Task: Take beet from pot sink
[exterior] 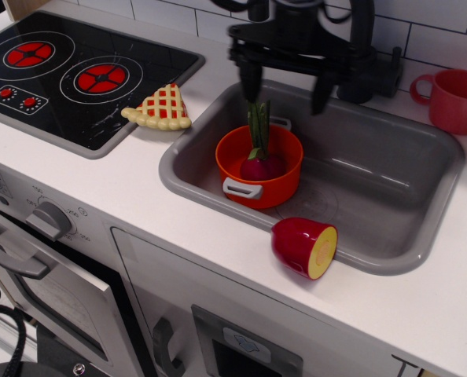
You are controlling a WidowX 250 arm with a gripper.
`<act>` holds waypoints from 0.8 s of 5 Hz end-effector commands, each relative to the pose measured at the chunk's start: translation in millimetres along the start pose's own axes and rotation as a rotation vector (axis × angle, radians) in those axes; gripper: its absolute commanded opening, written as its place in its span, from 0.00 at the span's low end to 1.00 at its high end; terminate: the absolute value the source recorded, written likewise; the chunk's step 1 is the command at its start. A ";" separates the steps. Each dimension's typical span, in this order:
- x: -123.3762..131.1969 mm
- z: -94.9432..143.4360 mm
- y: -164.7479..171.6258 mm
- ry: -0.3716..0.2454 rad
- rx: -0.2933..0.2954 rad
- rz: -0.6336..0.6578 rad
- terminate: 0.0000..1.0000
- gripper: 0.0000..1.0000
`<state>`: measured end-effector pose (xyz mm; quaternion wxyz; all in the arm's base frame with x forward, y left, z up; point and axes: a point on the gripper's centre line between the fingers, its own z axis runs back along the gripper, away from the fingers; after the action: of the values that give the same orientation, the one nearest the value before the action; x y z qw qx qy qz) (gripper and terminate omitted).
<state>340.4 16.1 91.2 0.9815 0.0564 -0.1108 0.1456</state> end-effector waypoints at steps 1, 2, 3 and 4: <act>14.5 6.9 29.5 -0.081 0.011 -0.006 0.00 1.00; 8.6 -10.0 23.4 -0.080 0.003 -0.040 0.00 1.00; 9.0 -18.4 14.4 -0.092 -0.020 0.000 0.00 1.00; 12.3 -38.5 7.7 -0.133 0.037 0.050 0.00 1.00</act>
<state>351.9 32.4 42.4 0.9695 0.0844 -0.1522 0.1726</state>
